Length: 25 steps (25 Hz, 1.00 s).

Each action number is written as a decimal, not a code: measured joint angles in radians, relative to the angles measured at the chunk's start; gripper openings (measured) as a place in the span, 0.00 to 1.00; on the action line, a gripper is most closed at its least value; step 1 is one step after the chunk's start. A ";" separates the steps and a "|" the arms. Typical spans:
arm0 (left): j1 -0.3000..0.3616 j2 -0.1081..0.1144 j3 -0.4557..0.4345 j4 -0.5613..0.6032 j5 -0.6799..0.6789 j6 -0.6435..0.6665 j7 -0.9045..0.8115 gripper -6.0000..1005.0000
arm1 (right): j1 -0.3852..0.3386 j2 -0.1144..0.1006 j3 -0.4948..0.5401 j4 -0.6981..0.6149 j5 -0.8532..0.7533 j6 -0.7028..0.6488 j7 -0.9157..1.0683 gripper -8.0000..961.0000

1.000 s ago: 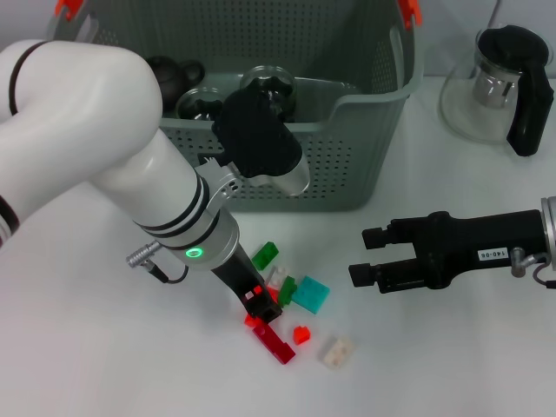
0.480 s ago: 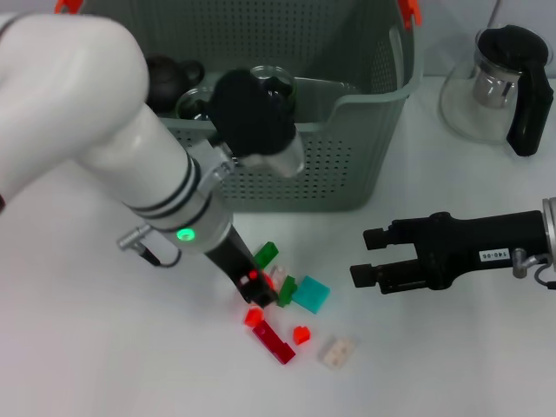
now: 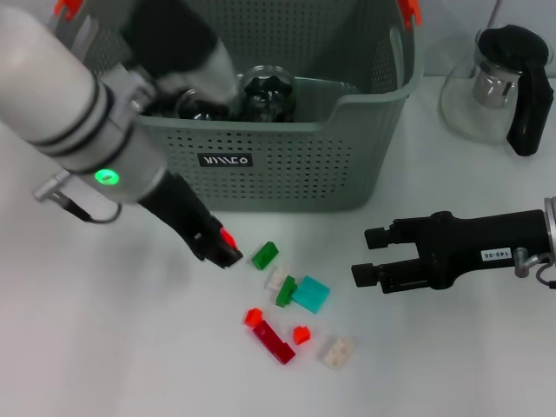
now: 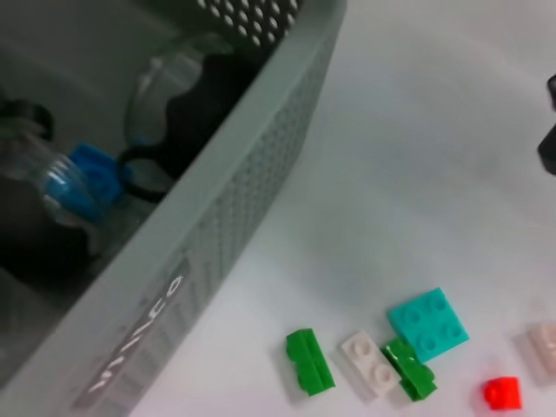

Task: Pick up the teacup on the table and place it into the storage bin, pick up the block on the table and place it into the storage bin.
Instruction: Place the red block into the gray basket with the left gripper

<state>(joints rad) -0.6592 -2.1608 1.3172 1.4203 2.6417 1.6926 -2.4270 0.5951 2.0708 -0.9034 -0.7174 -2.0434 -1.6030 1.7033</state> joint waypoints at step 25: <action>-0.317 0.084 -0.300 -0.129 -0.035 -0.235 0.003 0.47 | -0.002 -0.002 0.000 -0.003 0.000 -0.015 0.002 0.86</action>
<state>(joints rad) -0.9763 -2.0772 1.0176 1.2914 2.6063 1.4574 -2.4238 0.5930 2.0693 -0.9035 -0.7209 -2.0431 -1.6184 1.7055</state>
